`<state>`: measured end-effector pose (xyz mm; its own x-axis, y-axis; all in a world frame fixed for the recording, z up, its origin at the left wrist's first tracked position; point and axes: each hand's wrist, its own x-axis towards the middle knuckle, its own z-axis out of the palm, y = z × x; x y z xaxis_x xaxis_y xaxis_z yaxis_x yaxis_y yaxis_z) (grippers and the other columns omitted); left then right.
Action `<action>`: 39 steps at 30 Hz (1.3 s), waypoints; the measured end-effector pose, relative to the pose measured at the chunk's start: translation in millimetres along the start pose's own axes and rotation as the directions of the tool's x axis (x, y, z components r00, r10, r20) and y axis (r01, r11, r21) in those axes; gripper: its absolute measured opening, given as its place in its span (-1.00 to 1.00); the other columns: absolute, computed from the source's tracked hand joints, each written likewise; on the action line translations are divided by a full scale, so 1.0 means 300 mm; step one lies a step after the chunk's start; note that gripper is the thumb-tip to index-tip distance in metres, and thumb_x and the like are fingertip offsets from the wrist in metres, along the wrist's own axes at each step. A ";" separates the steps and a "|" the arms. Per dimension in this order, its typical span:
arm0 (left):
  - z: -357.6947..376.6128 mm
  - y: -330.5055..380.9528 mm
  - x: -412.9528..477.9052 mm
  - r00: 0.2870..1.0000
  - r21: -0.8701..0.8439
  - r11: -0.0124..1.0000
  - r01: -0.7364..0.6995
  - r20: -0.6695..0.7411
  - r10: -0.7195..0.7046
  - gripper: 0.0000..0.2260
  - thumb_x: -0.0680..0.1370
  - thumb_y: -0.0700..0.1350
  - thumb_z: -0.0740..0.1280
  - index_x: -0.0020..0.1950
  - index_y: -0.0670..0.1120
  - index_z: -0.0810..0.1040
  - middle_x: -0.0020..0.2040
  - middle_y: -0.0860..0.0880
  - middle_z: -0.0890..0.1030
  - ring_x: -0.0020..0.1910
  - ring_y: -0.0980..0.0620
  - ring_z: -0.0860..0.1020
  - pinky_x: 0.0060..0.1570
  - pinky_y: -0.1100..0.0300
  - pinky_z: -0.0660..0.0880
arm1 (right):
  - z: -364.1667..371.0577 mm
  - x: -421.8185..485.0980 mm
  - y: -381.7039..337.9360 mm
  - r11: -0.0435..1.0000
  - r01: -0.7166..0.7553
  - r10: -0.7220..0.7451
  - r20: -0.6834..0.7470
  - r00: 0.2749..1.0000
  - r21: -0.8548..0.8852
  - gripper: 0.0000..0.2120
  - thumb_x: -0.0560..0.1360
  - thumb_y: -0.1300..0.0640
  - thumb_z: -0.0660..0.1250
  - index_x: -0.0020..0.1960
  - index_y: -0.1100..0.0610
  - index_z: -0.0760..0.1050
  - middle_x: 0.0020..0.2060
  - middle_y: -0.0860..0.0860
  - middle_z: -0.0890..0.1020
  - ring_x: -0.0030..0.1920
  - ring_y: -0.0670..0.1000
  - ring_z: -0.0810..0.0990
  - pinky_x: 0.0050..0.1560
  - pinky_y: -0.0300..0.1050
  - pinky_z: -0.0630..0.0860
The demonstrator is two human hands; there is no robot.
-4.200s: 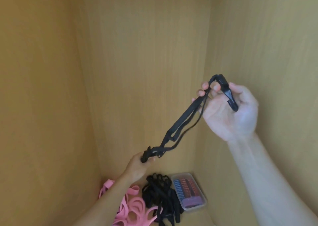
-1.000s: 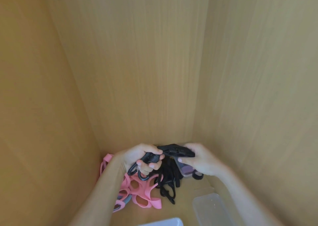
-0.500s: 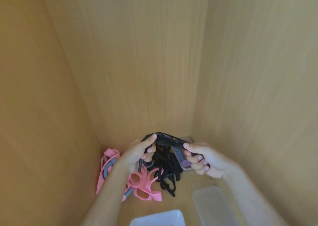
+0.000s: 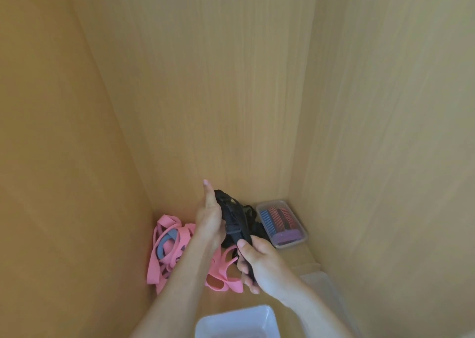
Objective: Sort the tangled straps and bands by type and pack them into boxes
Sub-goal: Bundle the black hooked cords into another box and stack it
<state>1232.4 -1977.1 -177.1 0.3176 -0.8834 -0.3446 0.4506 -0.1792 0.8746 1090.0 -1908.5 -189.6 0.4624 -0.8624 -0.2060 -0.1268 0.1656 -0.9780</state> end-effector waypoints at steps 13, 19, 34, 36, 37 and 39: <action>0.067 0.030 -0.059 0.981 -0.362 0.914 0.183 0.124 -0.148 -0.46 0.51 0.26 0.39 0.14 -0.21 0.46 -0.21 -0.18 0.64 -0.25 -0.17 0.72 -0.26 -0.03 0.68 | -0.031 0.040 0.121 0.903 0.179 -0.206 -0.028 0.978 -0.391 -0.78 0.54 -0.26 0.12 -0.19 -0.24 0.43 -0.41 -0.23 0.47 -0.38 -0.19 0.37 -0.26 -0.30 0.29; 0.111 0.006 -0.113 0.960 -0.311 0.910 0.273 0.147 -0.237 -0.66 0.62 0.08 0.31 -0.09 -0.21 0.49 -0.41 -0.14 0.61 -0.45 -0.06 0.63 -0.28 0.04 0.61 | -0.121 0.045 0.083 0.718 0.123 -0.260 -0.100 0.960 -0.685 -0.80 0.64 -0.06 0.18 -0.14 -0.07 0.44 -0.38 -0.09 0.52 -0.42 -0.10 0.45 -0.39 -0.18 0.32; 0.059 -0.086 -0.148 0.982 0.273 0.949 0.160 0.057 -0.182 -0.74 0.59 -0.15 0.19 -0.30 -0.09 0.48 -0.49 0.03 0.56 -0.51 0.06 0.54 -0.42 0.23 0.45 | -0.232 0.008 -0.027 0.168 0.036 -0.344 -0.025 0.938 -0.985 -0.98 0.61 0.11 0.17 0.01 0.02 0.38 -0.20 0.01 0.66 -0.25 0.11 0.62 -0.33 -0.07 0.37; 0.049 -0.090 -0.148 0.980 0.340 0.928 0.152 0.071 -0.186 -0.74 0.59 -0.14 0.18 -0.30 -0.09 0.49 -0.46 0.01 0.56 -0.45 0.02 0.55 -0.33 0.19 0.46 | -0.222 0.002 -0.025 0.158 0.054 -0.347 -0.004 0.938 -0.986 -0.93 0.62 0.10 0.16 0.03 0.02 0.41 -0.22 0.01 0.65 -0.26 0.11 0.62 -0.30 -0.04 0.46; 0.048 -0.092 -0.145 0.982 0.385 0.913 0.136 0.072 -0.176 -0.74 0.60 -0.14 0.17 -0.28 -0.09 0.48 -0.43 -0.01 0.55 -0.40 0.00 0.54 -0.27 0.16 0.46 | -0.221 0.001 -0.021 0.174 0.061 -0.350 -0.004 0.937 -0.983 -0.91 0.63 0.09 0.15 0.04 0.02 0.43 -0.22 0.01 0.64 -0.25 0.11 0.61 -0.29 -0.03 0.49; 0.047 -0.093 -0.138 0.989 0.483 0.871 0.087 0.064 -0.134 -0.76 0.60 -0.13 0.13 -0.25 -0.10 0.44 -0.38 -0.02 0.47 -0.33 -0.02 0.46 -0.21 0.13 0.40 | -0.222 0.003 -0.016 0.228 0.068 -0.349 -0.016 0.937 -0.971 -0.87 0.63 0.06 0.15 0.00 0.00 0.47 -0.25 -0.01 0.62 -0.25 0.10 0.59 -0.30 -0.03 0.46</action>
<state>1195.0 -1941.8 -182.4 0.1999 -0.8773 -0.4363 0.0169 -0.4422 0.8968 1032.5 -1941.9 -183.0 0.4634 -0.8735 0.1491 -0.8495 -0.4858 -0.2057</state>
